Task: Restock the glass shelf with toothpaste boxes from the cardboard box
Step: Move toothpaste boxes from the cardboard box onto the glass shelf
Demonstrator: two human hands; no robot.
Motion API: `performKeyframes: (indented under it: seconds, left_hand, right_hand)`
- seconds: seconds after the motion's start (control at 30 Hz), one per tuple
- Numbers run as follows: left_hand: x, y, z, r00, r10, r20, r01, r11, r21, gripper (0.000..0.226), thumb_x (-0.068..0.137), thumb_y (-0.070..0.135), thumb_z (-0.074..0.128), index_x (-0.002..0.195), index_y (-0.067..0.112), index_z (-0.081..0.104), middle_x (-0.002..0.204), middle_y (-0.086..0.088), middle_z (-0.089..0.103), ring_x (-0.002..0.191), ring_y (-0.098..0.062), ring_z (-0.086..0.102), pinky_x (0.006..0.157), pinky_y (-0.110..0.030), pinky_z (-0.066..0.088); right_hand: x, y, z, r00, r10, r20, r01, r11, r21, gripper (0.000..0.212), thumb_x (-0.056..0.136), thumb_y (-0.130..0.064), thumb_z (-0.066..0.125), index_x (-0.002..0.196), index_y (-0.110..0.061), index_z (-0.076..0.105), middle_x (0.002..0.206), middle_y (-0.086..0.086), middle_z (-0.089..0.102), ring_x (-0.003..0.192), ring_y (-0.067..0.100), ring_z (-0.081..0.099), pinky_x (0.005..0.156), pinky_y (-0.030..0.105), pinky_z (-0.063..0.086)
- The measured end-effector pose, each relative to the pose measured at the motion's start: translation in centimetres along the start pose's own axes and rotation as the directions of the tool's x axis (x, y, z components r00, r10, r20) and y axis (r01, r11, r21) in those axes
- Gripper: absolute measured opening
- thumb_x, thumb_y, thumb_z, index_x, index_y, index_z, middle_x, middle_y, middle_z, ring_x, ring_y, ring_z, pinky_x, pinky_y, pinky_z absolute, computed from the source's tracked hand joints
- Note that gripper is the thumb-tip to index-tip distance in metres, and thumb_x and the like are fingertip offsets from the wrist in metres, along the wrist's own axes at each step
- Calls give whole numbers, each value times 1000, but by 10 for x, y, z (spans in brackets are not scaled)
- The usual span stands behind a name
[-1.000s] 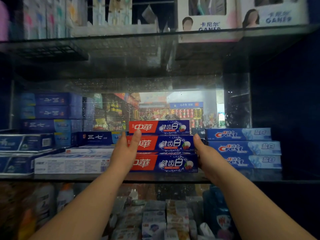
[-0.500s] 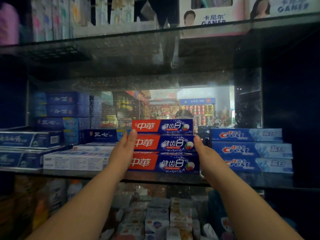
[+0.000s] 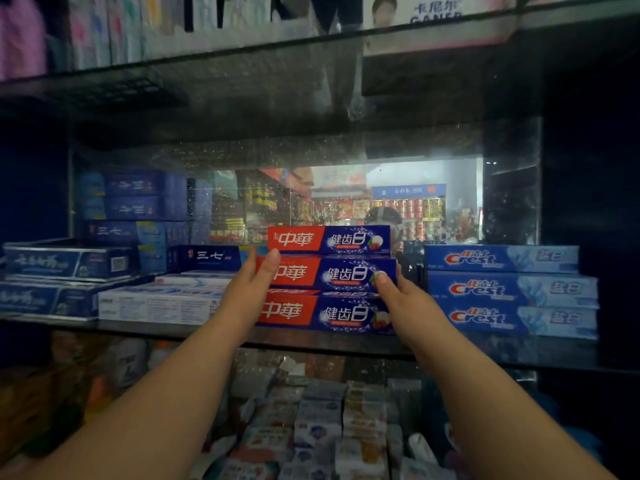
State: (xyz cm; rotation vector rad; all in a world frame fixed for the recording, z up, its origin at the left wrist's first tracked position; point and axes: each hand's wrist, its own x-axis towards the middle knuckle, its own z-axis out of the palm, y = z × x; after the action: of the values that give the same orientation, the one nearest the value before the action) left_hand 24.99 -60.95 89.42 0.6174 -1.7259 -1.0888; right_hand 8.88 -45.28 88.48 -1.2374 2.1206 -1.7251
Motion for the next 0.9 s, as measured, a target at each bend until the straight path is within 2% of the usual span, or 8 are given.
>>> performKeyframes:
  seconds: [0.17, 0.23, 0.3, 0.43, 0.53, 0.6, 0.77, 0.9]
  left_hand:
    - [4, -6, -4, 999, 46, -11, -46, 998, 42, 105, 55, 95, 39, 145, 49, 10, 154, -1, 32, 132, -28, 44, 103, -54, 41]
    - [-6, -2, -3, 979, 194, -56, -186, 975, 122, 90, 72, 82, 39, 148, 45, 7, 160, 4, 16, 143, -24, 27, 111, -53, 32]
    - [-22, 0, -2, 932, 359, -60, -338, 914, 222, 77, 86, 63, 38, 151, 36, 6, 161, 9, 7, 147, -14, 12, 117, -46, 21]
    - [-56, -10, -20, 865, 484, 136, -502, 829, 244, 67, 93, 55, 38, 151, 35, 11, 159, 19, 7, 145, 1, 11, 118, -34, 21]
    - [-76, -26, -60, 818, 519, 248, -573, 774, 270, 62, 93, 52, 40, 147, 39, 13, 154, 27, 7, 137, 19, 6, 110, -7, 17]
    - [-79, -38, -97, 837, 487, 251, -547, 767, 335, 59, 94, 49, 41, 147, 38, 18, 152, 29, 7, 134, 23, 3, 108, -7, 17]
    - [-43, -63, -194, 967, 250, 41, -223, 762, 608, 59, 99, 38, 42, 152, 21, 21, 160, 6, 10, 147, -7, 6, 119, -26, 8]
    - [-12, -68, -225, 995, 74, 68, -100, 677, 729, 60, 101, 42, 33, 153, 19, 13, 162, 3, 6, 149, -16, -2, 121, -35, 5]
  right_hand:
    - [-4, -7, 4, 999, 17, -48, -18, 999, -30, 53, 95, -55, 37, 135, -21, 45, 121, 2, 61, 94, 17, 60, 79, 34, 48]
    - [-9, -11, 6, 996, -13, -84, 11, 1000, -13, 51, 96, -52, 40, 137, -22, 43, 114, 0, 60, 79, 7, 56, 62, 26, 44]
    - [-17, -17, 8, 987, -50, -153, 42, 998, -53, 47, 97, -48, 44, 135, -20, 43, 117, 3, 59, 74, 4, 52, 58, 21, 39]
    - [-34, -24, 24, 909, -264, -322, 170, 942, -290, 49, 95, -42, 48, 137, -22, 34, 136, 8, 52, 112, 26, 56, 80, 35, 47]
    - [-56, -38, 56, 875, -376, -304, 253, 892, -375, 61, 94, -40, 51, 148, -26, 25, 156, 0, 29, 139, 21, 34, 108, 46, 38]
    - [-70, -48, 87, 868, -456, -196, 334, 829, -450, 61, 95, -33, 53, 149, -25, 25, 159, -6, 20, 145, 13, 21, 114, 39, 26]
    - [-77, -73, 164, 832, -536, 145, 515, 647, -563, 55, 97, -32, 49, 148, -25, 28, 157, -5, 25, 142, 12, 26, 114, 29, 24]
    - [-43, -86, 207, 841, -444, 310, 501, 421, -756, 62, 99, -45, 36, 152, -21, 14, 160, 0, 14, 149, 21, 3, 119, 43, 4]
